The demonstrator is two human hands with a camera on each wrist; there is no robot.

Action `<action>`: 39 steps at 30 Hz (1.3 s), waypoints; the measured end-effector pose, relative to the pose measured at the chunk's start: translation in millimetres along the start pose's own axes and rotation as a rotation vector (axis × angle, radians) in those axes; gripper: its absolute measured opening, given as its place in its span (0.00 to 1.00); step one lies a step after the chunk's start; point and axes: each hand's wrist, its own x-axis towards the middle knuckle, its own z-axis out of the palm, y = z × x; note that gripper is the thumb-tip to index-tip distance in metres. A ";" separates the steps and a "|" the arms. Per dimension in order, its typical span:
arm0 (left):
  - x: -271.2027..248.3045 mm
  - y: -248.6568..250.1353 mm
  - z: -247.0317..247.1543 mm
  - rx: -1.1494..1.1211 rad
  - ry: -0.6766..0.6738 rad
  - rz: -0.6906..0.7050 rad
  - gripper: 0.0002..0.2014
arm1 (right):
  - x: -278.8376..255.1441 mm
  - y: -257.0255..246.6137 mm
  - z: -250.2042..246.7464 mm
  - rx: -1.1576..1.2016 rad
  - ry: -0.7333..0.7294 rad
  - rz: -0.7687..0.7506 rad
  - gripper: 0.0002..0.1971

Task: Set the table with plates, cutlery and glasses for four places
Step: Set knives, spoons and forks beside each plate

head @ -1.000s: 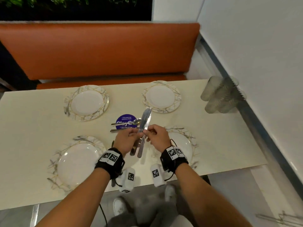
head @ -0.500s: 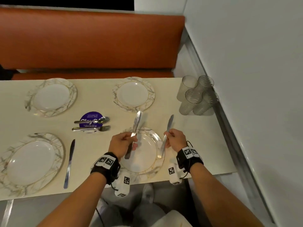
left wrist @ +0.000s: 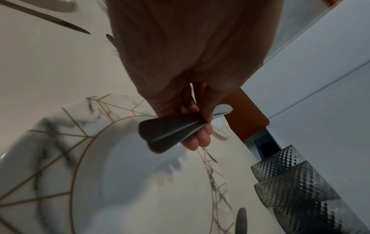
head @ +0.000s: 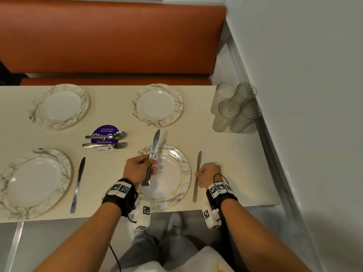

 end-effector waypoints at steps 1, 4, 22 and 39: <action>-1.1 -0.7 0.2 0.003 0.001 0.004 0.10 | -1.0 -1.1 -0.3 0.009 -0.029 0.011 0.08; -3.2 -3.2 0.7 0.002 -0.001 0.001 0.09 | 2.6 0.5 1.1 0.069 -0.059 0.069 0.08; -14.1 -16.8 -17.8 0.000 0.018 0.022 0.09 | -13.2 12.4 4.9 -0.189 0.073 -0.265 0.29; -13.4 -21.6 -24.7 -0.005 0.008 0.018 0.10 | -4.0 10.1 4.9 -0.159 0.089 -0.335 0.30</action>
